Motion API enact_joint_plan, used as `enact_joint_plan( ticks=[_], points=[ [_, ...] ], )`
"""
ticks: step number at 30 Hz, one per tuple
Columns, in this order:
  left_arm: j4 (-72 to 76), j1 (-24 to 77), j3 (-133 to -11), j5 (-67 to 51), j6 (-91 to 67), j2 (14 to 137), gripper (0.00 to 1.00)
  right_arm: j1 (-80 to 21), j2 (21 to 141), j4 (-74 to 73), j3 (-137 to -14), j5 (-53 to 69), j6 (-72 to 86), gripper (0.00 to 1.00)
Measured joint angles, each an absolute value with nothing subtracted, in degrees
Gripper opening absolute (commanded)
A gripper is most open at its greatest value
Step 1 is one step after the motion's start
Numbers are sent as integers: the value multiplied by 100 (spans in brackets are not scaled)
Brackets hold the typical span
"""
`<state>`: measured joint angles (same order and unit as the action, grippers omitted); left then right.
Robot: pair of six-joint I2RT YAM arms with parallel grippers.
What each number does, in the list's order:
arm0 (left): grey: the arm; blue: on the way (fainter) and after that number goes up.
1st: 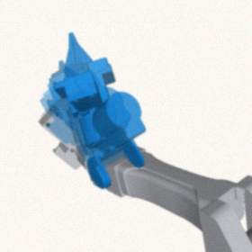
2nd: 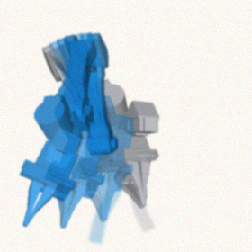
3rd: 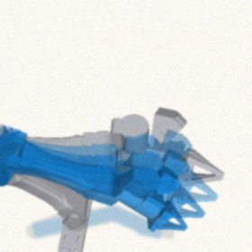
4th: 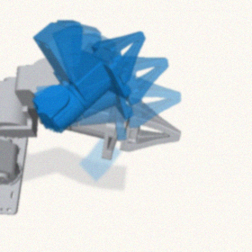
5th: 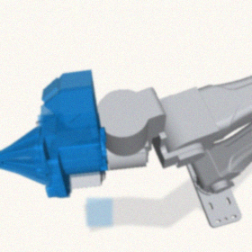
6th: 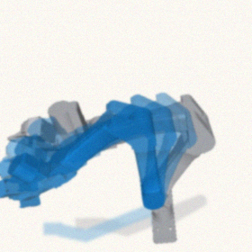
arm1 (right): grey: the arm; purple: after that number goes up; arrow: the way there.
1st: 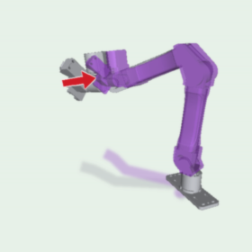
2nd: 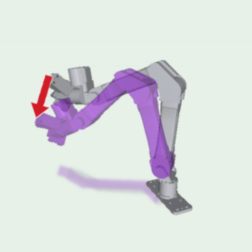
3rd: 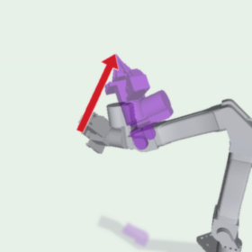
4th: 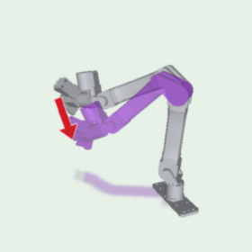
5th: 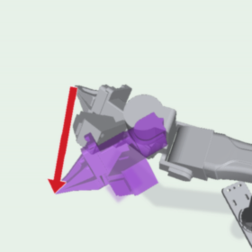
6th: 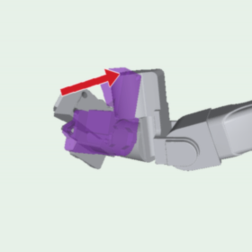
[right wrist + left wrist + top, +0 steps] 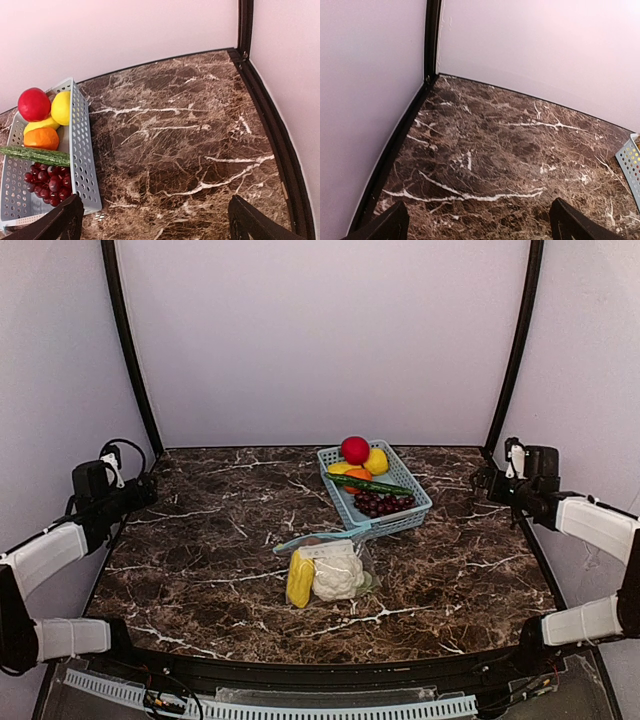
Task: Place the food in the zip-top bag and seal the zipper
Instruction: Reset both arms
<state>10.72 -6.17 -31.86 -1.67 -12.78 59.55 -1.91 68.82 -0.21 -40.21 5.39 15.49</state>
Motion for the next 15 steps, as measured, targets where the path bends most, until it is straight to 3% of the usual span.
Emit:
enact_joint_plan(
  ticks=[8,15],
  points=[
    [2488,-617,-2469,202,-827,6058,98,242,6254,2235,-2499,401,961,99],
    [4088,-617,-1581,176,-395,6788,98,242,6440,4032,-1531,268,506,99]
  ],
)
